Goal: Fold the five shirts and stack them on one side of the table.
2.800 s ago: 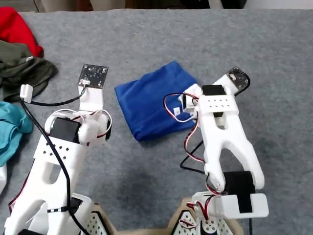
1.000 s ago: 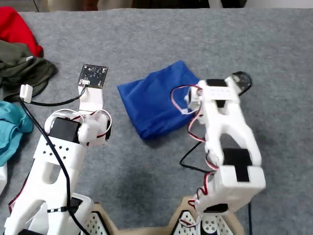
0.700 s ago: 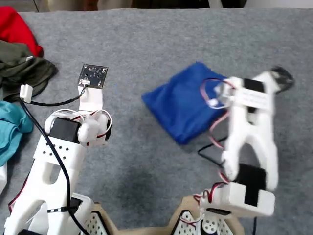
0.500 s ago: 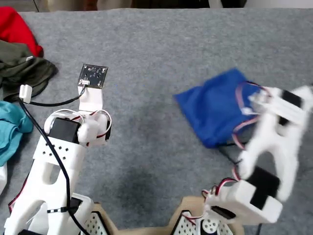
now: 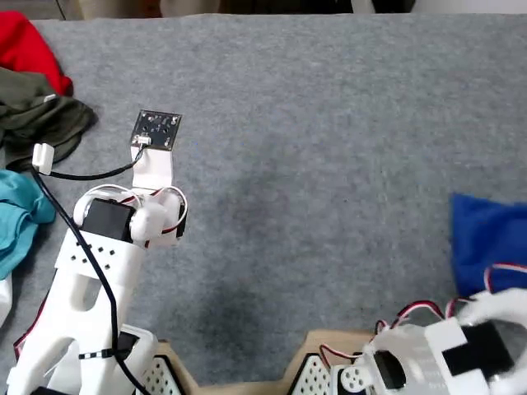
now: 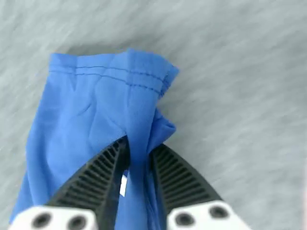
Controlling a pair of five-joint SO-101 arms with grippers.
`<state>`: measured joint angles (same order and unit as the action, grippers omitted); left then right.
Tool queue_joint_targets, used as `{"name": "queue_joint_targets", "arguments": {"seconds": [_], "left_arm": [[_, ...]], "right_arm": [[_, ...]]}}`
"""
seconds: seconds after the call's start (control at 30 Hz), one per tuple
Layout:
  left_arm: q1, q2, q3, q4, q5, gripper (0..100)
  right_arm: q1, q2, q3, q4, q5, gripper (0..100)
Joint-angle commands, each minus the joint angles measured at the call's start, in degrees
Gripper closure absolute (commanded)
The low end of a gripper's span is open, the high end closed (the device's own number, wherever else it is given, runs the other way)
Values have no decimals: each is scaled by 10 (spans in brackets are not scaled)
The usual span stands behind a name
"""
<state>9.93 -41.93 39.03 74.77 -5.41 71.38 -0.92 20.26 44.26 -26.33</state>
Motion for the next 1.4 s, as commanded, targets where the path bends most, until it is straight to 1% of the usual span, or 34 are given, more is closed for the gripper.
{"name": "queue_joint_targets", "arguments": {"seconds": [0.0, 0.17, 0.37, 0.6, 0.97, 1.07, 1.27, 1.33, 1.37], "left_arm": [[-7, -15, -6, 4, 0, 981], [-7, -15, -6, 4, 1, 981], [-7, -15, -6, 4, 2, 981], [-7, -15, -29, 35, 2, 981], [-6, -15, -40, 34, 2, 981], [-6, -14, -40, 33, 2, 981], [-6, -14, -40, 32, -1, 981], [-6, -14, -40, 32, -2, 981], [-6, -14, -40, 32, -2, 981]], "right_arm": [[75, -18, -23, -34, 47, 993], [144, 29, -22, -37, 86, 993], [192, 62, -23, -37, 116, 993], [211, 65, -24, -37, 151, 992], [211, 65, -22, -37, 238, 985], [211, 63, -22, -35, 256, 917], [211, 63, -22, -32, 273, 673], [211, 63, -22, -32, 273, 624], [211, 62, -22, -30, 273, 615]]}}
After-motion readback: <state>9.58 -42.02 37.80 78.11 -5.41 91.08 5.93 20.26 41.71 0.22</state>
